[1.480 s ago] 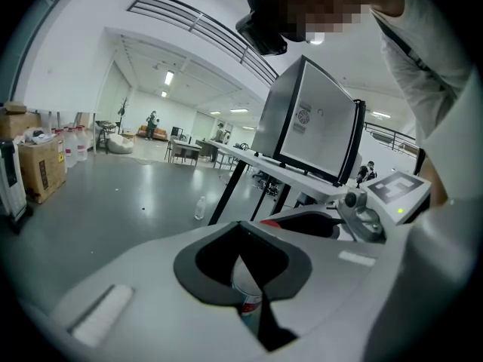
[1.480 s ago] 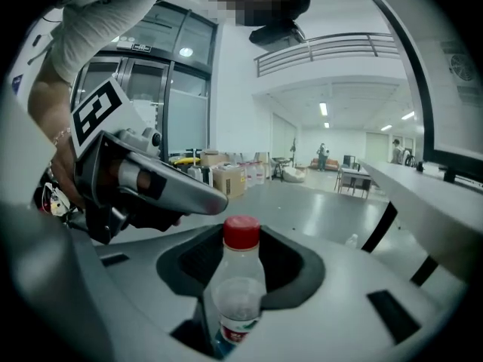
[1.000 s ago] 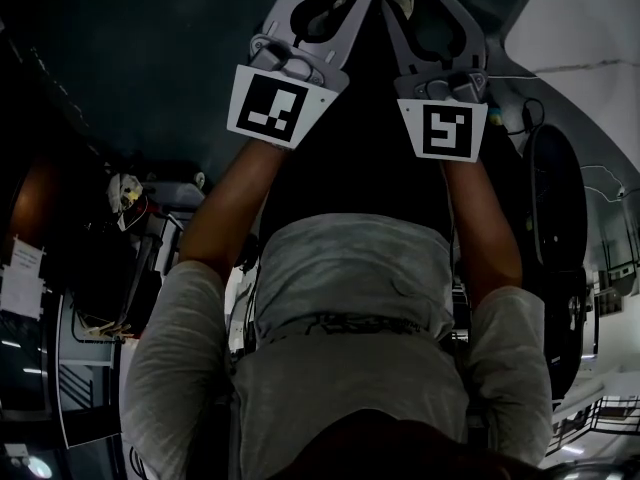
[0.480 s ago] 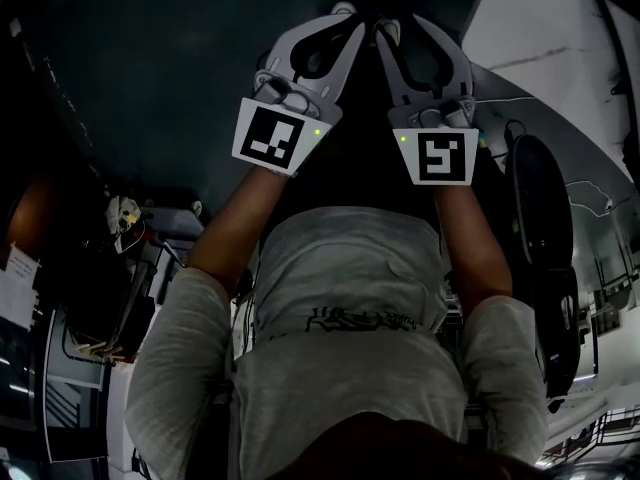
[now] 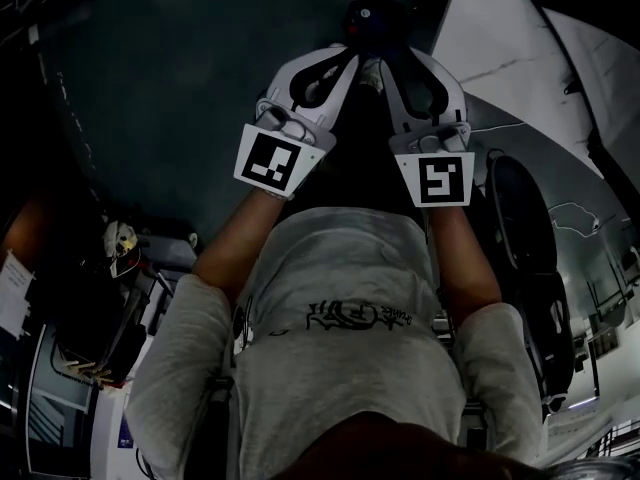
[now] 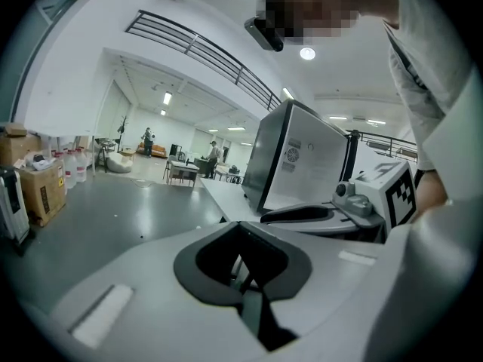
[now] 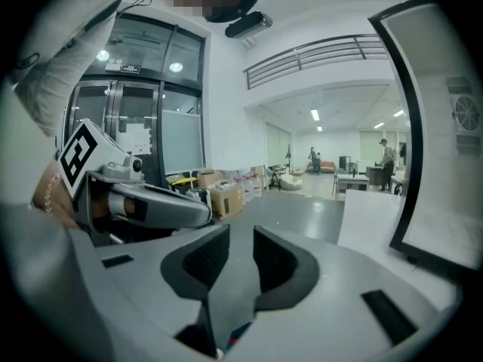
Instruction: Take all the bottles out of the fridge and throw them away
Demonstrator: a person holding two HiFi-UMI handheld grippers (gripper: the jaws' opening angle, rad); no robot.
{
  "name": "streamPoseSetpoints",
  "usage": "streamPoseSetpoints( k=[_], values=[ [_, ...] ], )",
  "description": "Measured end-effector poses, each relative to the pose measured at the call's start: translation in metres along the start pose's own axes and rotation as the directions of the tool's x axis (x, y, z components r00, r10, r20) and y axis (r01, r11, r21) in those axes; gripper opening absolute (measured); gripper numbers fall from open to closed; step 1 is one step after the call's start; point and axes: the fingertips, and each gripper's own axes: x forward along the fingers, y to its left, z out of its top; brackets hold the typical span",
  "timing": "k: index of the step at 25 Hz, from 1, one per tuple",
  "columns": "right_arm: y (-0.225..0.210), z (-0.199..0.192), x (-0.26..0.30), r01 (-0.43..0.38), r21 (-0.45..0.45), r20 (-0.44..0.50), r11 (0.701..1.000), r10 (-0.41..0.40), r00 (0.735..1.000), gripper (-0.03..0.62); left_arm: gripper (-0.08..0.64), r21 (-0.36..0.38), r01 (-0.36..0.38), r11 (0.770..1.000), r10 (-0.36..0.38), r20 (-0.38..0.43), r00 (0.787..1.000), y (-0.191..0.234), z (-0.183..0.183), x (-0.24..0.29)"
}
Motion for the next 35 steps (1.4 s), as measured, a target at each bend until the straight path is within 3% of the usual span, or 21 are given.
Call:
streamPoseSetpoints(
  k=[16, 32, 35],
  values=[
    [-0.022, 0.094, -0.04, 0.024, -0.014, 0.062, 1.0, -0.023, 0.998, 0.089, 0.009, 0.021, 0.058, 0.998, -0.059, 0.075, 0.995, -0.044, 0.1, -0.012],
    [-0.036, 0.184, -0.076, 0.009, -0.029, 0.125, 1.0, -0.006, 0.992, 0.067, 0.009, 0.082, 0.104, 0.991, -0.116, 0.146, 0.983, -0.085, 0.19, -0.029],
    [-0.038, 0.197, -0.082, 0.007, -0.032, 0.137, 0.999, -0.002, 0.991, 0.064, 0.009, 0.122, 0.107, 0.987, -0.129, 0.186, 0.974, -0.09, 0.206, -0.03]
  ],
)
